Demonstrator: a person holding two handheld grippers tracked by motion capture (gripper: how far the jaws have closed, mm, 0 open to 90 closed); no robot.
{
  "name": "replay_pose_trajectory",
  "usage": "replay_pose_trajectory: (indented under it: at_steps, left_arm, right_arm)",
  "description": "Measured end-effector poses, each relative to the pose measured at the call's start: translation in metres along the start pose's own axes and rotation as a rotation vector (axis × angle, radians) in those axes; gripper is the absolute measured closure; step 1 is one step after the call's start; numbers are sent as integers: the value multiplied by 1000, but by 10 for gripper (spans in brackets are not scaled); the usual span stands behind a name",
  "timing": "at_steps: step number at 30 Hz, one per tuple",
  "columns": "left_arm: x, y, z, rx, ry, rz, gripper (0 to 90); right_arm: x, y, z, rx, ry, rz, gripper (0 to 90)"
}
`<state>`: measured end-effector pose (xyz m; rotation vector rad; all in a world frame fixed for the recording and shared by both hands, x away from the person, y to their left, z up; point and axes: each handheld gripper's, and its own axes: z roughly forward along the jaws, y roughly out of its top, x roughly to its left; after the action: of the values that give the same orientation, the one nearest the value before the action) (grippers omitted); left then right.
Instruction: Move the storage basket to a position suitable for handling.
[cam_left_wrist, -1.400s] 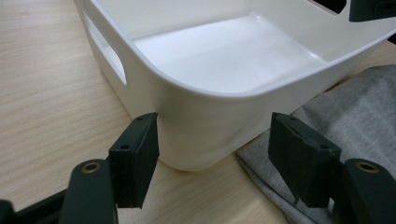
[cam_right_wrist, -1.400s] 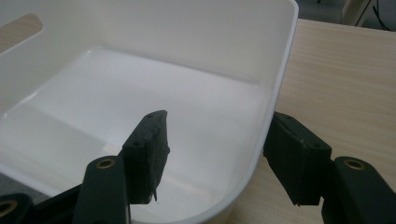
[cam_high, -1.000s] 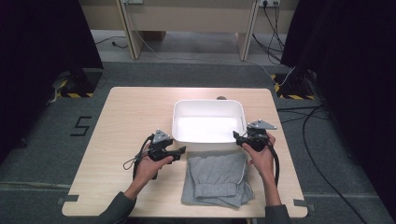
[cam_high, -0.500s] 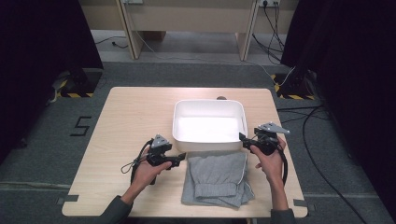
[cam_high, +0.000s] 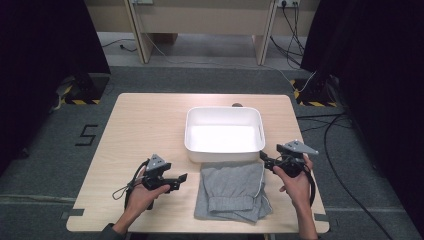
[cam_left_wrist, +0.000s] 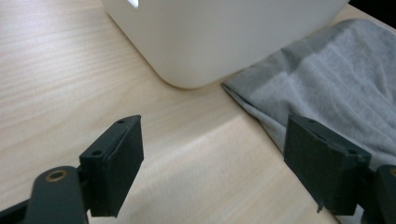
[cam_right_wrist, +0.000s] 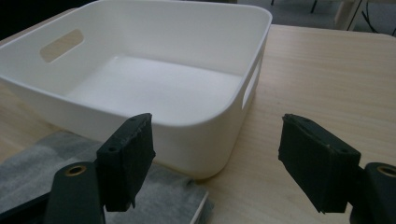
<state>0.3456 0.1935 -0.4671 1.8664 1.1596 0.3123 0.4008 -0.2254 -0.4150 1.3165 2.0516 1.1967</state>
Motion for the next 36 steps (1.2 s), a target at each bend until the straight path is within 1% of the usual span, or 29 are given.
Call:
replay_pose_trajectory:
  at_steps: [2, 3, 4, 10, 11, 12, 13, 15, 16, 17, 20, 23, 24, 25, 26, 27, 28, 31, 36]
  left_arm:
    - [-1, -2, -2, 4, 1, 3, 199]
    - [-2, -7, -5, 10, -3, 9, 199]
    - [-3, -10, -6, 16, -5, 17, 199]
    - [-6, -24, -11, 42, -10, 27, 199]
    - [-6, -25, -12, 43, -11, 29, 199]
    - [-7, -27, -14, 47, -12, 31, 199]
    - [-8, -30, -16, 49, -16, 29, 199]
    - [-9, -34, -21, 52, -9, 36, 198]
    - [-9, -34, -21, 52, -9, 36, 197]
    - [-10, -38, -24, 56, 2, 44, 197]
    - [-11, -42, -27, 59, 12, 50, 196]
    - [-15, -49, -27, 92, 46, 75, 196]
    - [-15, -49, -27, 92, 46, 75, 196]
    - [-17, -53, -25, 112, 66, 95, 196]
    - [-18, -55, -24, 124, 74, 104, 196]
    - [-19, -58, -23, 128, 87, 128, 194]
    - [-20, -59, -23, 125, 94, 137, 182]
    - [-24, -59, -24, 133, 90, 139, 181]
    - [-26, -60, -23, 127, 90, 137, 159]
  right_arm:
    - [3, -4, -2, 13, 2, -9, 256]
    - [4, -8, -2, 13, 6, -19, 247]
    - [6, -10, -2, 19, 8, -19, 237]
    - [18, -25, 6, 62, 49, -63, 205]
    - [19, -27, 8, 78, 44, -78, 195]
    - [19, -27, 8, 78, 39, -88, 194]
    - [19, -28, 8, 74, 43, -83, 194]
    - [18, -30, 7, 76, 63, -68, 193]
    - [18, -30, 7, 76, 63, -68, 193]
    - [18, -30, 6, 72, 66, -66, 194]
    - [19, -32, 6, 79, 69, -61, 198]
    - [19, -34, 7, 88, 70, -65, 207]
    - [18, -35, 7, 91, 69, -65, 209]
    - [18, -36, 7, 95, 71, -59, 209]
    - [17, -37, 7, 94, 74, -61, 210]
    - [16, -38, 7, 96, 74, -60, 210]
    - [17, -38, 7, 101, 71, -55, 212]
    - [15, -39, 6, 103, 70, -58, 215]
    - [13, -42, 5, 106, 63, -48, 218]
